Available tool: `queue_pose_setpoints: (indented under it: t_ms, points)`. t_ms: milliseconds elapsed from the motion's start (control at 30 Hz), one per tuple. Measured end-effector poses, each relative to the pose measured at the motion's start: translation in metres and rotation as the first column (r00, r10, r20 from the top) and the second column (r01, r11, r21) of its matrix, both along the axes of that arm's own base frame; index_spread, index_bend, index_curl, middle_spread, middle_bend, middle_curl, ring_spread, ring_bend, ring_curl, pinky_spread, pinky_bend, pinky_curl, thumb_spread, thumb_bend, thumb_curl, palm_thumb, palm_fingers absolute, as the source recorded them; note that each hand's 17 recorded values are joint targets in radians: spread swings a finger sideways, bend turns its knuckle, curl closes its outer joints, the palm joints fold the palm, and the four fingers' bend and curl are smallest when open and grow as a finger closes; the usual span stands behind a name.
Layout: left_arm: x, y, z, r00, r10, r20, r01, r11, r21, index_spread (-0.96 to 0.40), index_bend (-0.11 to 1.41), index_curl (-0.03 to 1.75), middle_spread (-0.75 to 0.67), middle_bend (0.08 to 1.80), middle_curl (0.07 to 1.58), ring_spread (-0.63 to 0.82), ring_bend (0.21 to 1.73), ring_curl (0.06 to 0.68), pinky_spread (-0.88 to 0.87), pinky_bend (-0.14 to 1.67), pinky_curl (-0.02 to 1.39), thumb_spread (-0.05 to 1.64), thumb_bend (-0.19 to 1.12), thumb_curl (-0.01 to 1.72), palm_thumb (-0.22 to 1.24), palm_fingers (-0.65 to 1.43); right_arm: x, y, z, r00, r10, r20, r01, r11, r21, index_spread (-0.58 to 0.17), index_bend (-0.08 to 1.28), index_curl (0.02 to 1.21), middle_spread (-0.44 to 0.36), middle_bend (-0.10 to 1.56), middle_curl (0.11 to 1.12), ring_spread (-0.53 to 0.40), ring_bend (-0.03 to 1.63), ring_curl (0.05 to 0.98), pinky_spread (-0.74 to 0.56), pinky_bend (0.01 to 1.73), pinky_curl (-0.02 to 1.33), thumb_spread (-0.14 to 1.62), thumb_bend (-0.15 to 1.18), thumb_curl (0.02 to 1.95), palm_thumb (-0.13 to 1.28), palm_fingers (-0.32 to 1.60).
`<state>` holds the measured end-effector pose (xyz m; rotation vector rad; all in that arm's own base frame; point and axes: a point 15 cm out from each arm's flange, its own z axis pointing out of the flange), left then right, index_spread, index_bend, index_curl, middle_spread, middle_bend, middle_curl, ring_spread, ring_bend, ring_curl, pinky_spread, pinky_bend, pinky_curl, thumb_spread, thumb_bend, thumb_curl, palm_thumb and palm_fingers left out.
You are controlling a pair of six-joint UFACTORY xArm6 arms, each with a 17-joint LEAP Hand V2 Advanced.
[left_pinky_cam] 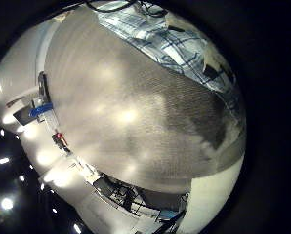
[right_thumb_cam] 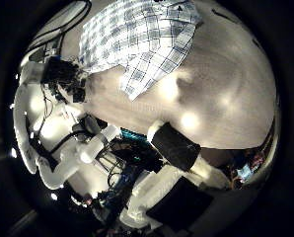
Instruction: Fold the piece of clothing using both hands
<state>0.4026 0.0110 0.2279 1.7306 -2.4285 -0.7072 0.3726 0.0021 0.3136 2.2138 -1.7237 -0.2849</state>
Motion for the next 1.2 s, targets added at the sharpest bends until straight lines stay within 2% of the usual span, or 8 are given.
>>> queue_pose_setpoints:
  t_ms: [133,333,700,933,1033,1133,1167,1200]
  points:
    - [0.001,0.000,0.013,1.000,0.004,0.013,-0.004,1.000,-0.002,-0.54,0.47,0.75,-0.50,0.88,0.72,-0.53,0.94,0.381,-0.49,0.26,0.31,1.44,0.00,0.27,0.58,0.96,-0.004,0.015,-0.028,0.998,0.056,-0.018,-0.056,0.998,0.003,-0.367,0.15,0.29,-0.106,0.27,0.39,-0.123,0.65,0.274,0.30,0.54,0.17,1.20,-0.02,0.32,0.49,0.34]
    - [0.002,-0.002,0.025,1.000,0.009,0.016,-0.009,1.000,-0.013,-0.57,0.47,0.82,-0.50,0.89,0.76,-0.53,0.95,0.412,-0.51,0.29,0.33,1.46,0.00,0.27,0.58,0.93,-0.007,0.036,-0.075,0.992,0.129,-0.012,-0.128,0.992,0.007,-0.336,0.15,0.28,-0.121,0.31,0.41,-0.159,0.67,0.284,0.27,0.55,0.18,1.11,-0.03,0.32,0.46,0.30]
    - [0.003,-0.003,0.038,1.000,0.011,0.023,-0.010,1.000,-0.019,-0.60,0.45,0.91,-0.51,0.90,0.80,-0.53,0.98,0.453,-0.52,0.33,0.37,1.47,0.00,0.26,0.59,0.90,-0.005,0.055,-0.119,0.982,0.180,-0.061,-0.181,0.983,-0.006,-0.300,0.15,0.28,-0.108,0.31,0.41,-0.130,0.65,0.284,0.27,0.57,0.19,1.03,-0.03,0.32,0.45,0.21]
    - [0.002,-0.004,0.044,1.000,0.010,0.021,-0.009,1.000,-0.028,-0.61,0.45,0.96,-0.51,0.91,0.82,-0.53,0.98,0.472,-0.53,0.33,0.39,1.47,0.00,0.26,0.59,0.88,-0.011,0.079,-0.135,0.967,0.237,-0.099,-0.239,0.971,-0.013,-0.279,0.17,0.28,-0.114,0.33,0.42,-0.140,0.67,0.290,0.25,0.55,0.19,1.01,-0.01,0.35,0.54,0.25]
    - [0.001,-0.004,0.046,1.000,0.010,0.023,-0.009,1.000,-0.029,-0.61,0.44,0.98,-0.51,0.91,0.83,-0.53,0.99,0.478,-0.53,0.33,0.40,1.47,0.00,0.26,0.59,0.87,-0.006,0.080,-0.139,0.965,0.247,-0.089,-0.250,0.968,-0.026,-0.291,0.17,0.29,-0.161,0.39,0.44,-0.210,0.74,0.303,0.12,0.56,0.18,1.00,-0.01,0.36,0.61,0.40]
    - [0.001,-0.003,0.048,1.000,0.012,0.024,-0.011,1.000,-0.030,-0.62,0.44,0.99,-0.51,0.92,0.83,-0.53,0.99,0.484,-0.54,0.33,0.41,1.47,0.00,0.26,0.59,0.87,0.002,0.078,-0.139,0.963,0.264,-0.062,-0.268,0.961,-0.071,-0.328,0.15,0.28,-0.228,0.46,0.48,-0.292,0.88,0.352,-0.18,0.79,0.22,0.99,-0.01,0.38,0.66,0.73]
    - [0.001,-0.001,0.048,1.000,0.011,0.025,-0.011,0.999,-0.031,-0.62,0.43,1.00,-0.51,0.92,0.83,-0.53,0.99,0.485,-0.54,0.33,0.41,1.47,0.00,0.26,0.59,0.87,0.005,0.077,-0.139,0.961,0.270,-0.052,-0.274,0.958,-0.091,-0.361,0.21,0.30,-0.254,0.51,0.50,-0.308,0.93,0.366,-0.25,0.86,0.24,0.99,0.00,0.39,0.69,0.93]
    - [0.001,-0.001,0.049,1.000,0.012,0.026,-0.011,0.999,-0.032,-0.62,0.43,1.00,-0.51,0.92,0.84,-0.53,0.99,0.487,-0.54,0.33,0.41,1.47,0.00,0.26,0.58,0.87,0.008,0.077,-0.138,0.960,0.276,-0.040,-0.279,0.954,-0.107,-0.379,0.22,0.31,-0.274,0.52,0.52,-0.320,0.93,0.371,-0.30,0.90,0.26,0.98,0.00,0.40,0.71,0.98]
